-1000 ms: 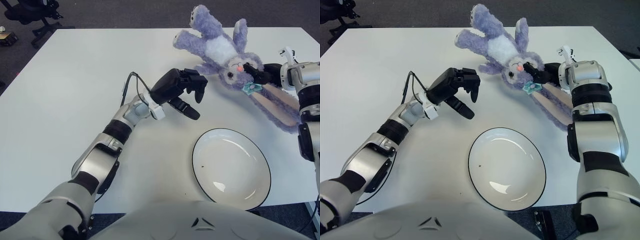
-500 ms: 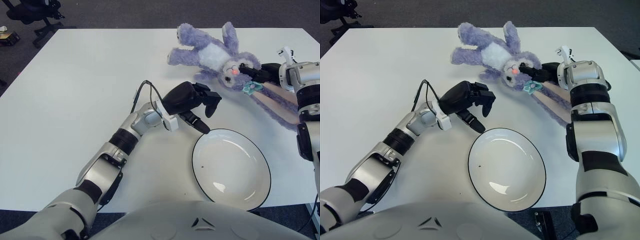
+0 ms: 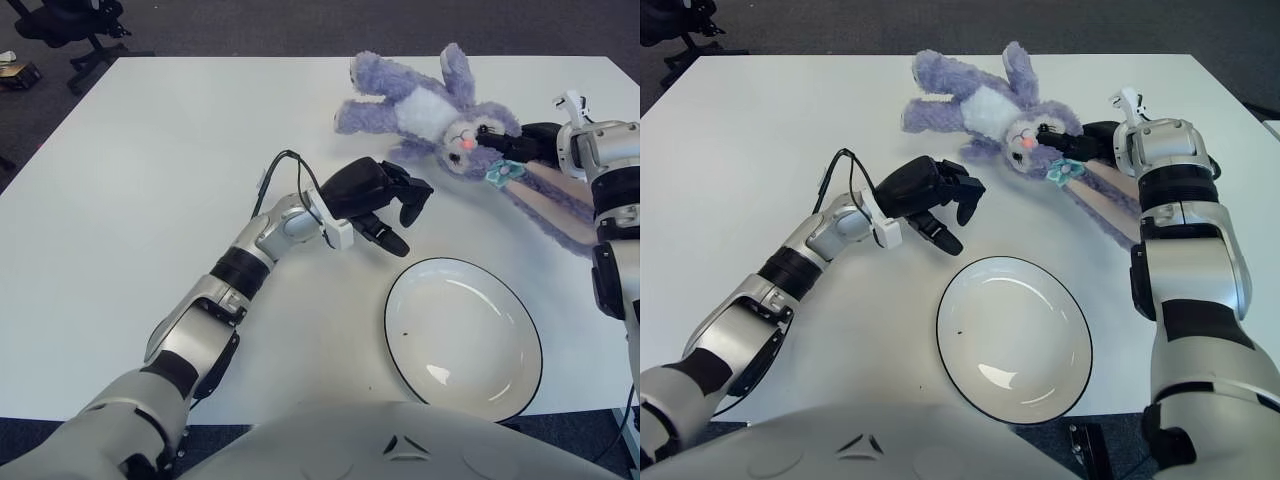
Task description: Put the doll into the plate.
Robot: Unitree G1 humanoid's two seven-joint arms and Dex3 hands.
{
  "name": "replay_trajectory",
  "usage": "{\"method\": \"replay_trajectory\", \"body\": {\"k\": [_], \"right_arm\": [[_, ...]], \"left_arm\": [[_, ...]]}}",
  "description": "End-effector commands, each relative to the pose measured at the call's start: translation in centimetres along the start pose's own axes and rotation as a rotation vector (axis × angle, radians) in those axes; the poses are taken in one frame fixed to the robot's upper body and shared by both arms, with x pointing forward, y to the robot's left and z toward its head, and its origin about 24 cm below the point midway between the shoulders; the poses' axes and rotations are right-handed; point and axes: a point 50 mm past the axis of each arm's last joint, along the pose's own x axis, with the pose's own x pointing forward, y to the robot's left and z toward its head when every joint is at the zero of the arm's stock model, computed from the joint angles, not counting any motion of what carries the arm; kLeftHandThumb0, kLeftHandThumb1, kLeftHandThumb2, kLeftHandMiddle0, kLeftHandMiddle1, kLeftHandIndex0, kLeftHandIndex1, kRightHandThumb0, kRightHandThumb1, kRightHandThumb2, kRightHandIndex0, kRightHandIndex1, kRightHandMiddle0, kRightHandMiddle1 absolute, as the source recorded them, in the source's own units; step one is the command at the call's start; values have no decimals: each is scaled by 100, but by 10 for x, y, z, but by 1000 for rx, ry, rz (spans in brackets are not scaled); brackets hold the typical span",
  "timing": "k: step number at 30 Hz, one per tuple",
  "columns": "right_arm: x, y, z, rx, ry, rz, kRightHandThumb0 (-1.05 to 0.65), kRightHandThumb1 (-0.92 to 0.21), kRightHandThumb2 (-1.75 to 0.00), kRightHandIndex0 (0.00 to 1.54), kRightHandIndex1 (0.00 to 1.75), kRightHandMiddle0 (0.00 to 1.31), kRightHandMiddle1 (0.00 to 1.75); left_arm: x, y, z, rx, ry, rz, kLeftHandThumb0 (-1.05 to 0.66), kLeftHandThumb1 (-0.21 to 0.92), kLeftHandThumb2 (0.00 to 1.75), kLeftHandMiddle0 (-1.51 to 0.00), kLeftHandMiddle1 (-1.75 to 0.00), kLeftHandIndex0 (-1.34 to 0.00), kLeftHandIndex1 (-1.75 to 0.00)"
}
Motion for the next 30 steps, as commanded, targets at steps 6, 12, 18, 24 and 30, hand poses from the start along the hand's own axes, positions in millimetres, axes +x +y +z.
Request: {"method": "replay_trajectory", "body": {"k": [6,12,18,24,30], "right_arm": [[-3,-2,13,-24,-28,-29,-30,-92,-11,116,175,86,175],[-2,-3,15,-33,-23,-49,-30,-92,-11,116,175,86,175],[-2,-4,18,-45,-22,-68,-30,-92,-11,116,175,86,175],[-2,-5,20,-53,-23,-103,-29,-92,-11,116,175,86,175],[-1,-6,21,-51,-17,-140,-26,-92,-11,116,175,86,175]], "left_arm": [[3,10,-7,16,27,71,-30,92,33,-87,-175,-66,-163],[9,17,-14,39,45,125,-30,92,32,-87,-175,-66,-166],[14,30,-18,45,13,247,-30,92,30,-88,-175,-67,-174],[15,32,-19,32,-14,291,-30,92,27,-89,-175,-69,-174],[16,29,-17,2,-39,263,-29,92,25,-90,-175,-69,-175]]}}
